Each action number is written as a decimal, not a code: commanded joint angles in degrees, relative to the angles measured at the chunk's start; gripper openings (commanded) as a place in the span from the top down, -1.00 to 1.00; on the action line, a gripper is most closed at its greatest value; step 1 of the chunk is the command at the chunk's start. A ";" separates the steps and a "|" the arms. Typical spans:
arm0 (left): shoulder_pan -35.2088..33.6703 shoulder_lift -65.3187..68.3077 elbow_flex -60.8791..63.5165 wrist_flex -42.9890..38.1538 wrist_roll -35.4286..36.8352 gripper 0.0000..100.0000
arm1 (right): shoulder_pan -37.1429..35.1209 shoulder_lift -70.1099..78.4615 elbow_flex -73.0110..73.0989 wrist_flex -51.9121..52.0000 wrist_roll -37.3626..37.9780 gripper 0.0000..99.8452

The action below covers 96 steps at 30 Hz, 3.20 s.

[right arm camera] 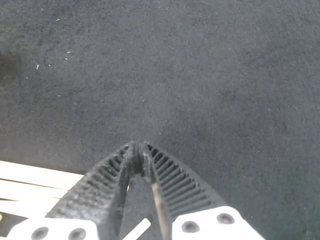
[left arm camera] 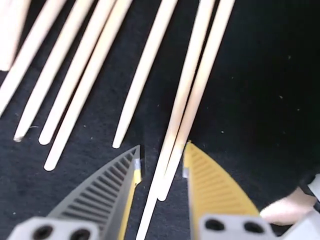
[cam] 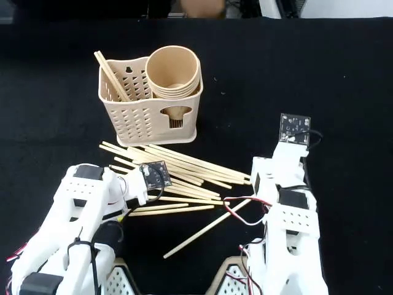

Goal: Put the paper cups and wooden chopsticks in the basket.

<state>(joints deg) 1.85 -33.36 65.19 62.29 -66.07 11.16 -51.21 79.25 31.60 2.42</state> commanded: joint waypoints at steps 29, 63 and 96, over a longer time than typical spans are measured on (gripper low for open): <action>1.36 23.03 -10.42 0.18 2.73 0.74 | -0.70 -1.19 -0.57 -1.14 0.70 0.96; 1.98 1.32 -8.48 22.95 2.64 0.94 | -0.70 -1.27 -0.48 -1.14 0.70 0.96; 14.11 1.32 0.40 0.26 15.82 0.70 | -0.70 -1.27 -0.48 -1.23 0.70 0.96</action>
<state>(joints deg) 15.30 -31.60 67.38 58.51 -50.42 11.16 -51.21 79.25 31.60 2.42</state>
